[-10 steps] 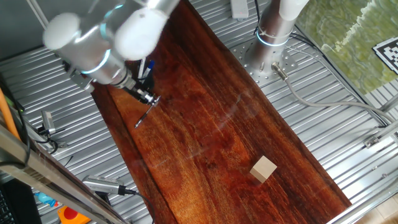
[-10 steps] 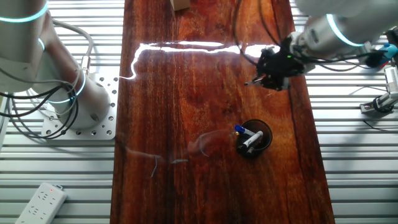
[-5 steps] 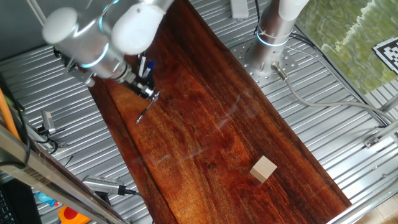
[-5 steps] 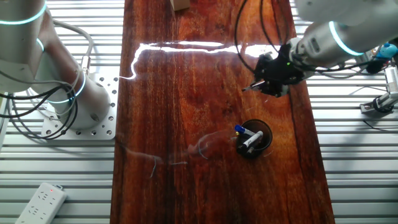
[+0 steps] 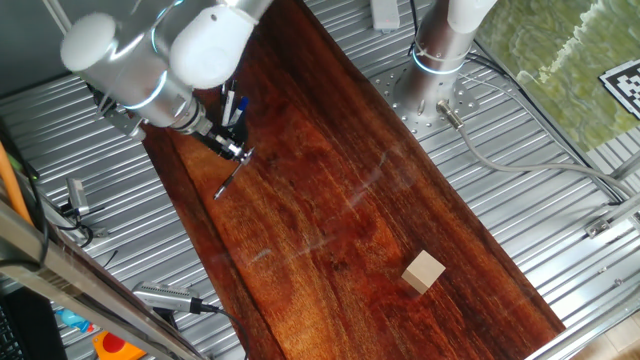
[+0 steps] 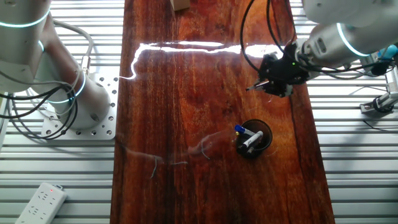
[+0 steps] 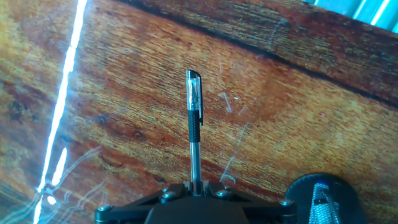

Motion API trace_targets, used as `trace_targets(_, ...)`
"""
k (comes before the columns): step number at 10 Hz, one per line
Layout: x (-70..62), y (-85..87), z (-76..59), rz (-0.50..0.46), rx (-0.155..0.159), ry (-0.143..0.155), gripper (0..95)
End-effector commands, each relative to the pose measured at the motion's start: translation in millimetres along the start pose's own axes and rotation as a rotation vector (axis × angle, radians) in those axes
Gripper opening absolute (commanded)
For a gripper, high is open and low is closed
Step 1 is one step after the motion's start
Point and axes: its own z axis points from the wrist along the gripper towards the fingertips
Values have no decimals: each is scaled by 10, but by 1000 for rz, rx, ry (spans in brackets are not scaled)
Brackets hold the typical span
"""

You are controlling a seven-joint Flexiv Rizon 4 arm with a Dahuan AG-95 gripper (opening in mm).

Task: Put the pen into the pen holder

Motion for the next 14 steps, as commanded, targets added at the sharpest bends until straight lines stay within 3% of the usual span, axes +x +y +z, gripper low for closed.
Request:
trace_targets(1,18,5,7,20,18,-58,0)
trace_targets(2,18,5,7,33,23,-62,0)
trace_targets(5,18,5,7,139,41,-113,0)
trace_targets(10,18,5,7,210,61,-166,0)
trace_targets(14,18,5,7,249,73,-192,0)
